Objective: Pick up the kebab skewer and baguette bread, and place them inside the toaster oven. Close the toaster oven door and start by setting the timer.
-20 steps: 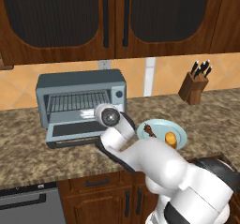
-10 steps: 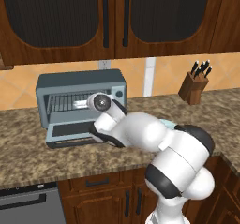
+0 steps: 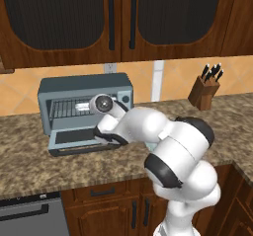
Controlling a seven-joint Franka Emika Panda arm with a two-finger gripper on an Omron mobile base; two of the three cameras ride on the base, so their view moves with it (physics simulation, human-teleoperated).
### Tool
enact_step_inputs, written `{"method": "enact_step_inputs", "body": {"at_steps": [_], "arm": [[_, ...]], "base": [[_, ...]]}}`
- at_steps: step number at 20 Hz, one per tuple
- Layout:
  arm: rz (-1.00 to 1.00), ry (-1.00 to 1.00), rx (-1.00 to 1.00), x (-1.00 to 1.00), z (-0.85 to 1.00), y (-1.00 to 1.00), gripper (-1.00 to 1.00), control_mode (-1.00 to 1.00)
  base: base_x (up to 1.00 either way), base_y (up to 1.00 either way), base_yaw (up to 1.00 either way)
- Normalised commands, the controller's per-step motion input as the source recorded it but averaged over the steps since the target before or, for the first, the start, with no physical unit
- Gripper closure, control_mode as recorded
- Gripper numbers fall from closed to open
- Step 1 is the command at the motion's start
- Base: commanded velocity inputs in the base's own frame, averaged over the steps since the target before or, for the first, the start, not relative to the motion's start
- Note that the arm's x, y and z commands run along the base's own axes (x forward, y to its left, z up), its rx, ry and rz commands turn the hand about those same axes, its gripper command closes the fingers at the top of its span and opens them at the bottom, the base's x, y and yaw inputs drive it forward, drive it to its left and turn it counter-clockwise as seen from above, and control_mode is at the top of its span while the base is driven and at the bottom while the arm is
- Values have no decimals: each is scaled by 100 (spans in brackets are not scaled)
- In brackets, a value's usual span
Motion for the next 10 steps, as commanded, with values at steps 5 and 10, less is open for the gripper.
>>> {"method": "enact_step_inputs", "body": {"at_steps": [5,10], "arm": [[2,-1,3,39,-32,-9,-100,-100],[0,-5,4,0,-82,-17,-100,-100]], "base": [[0,0,0],[0,0,0]]}}
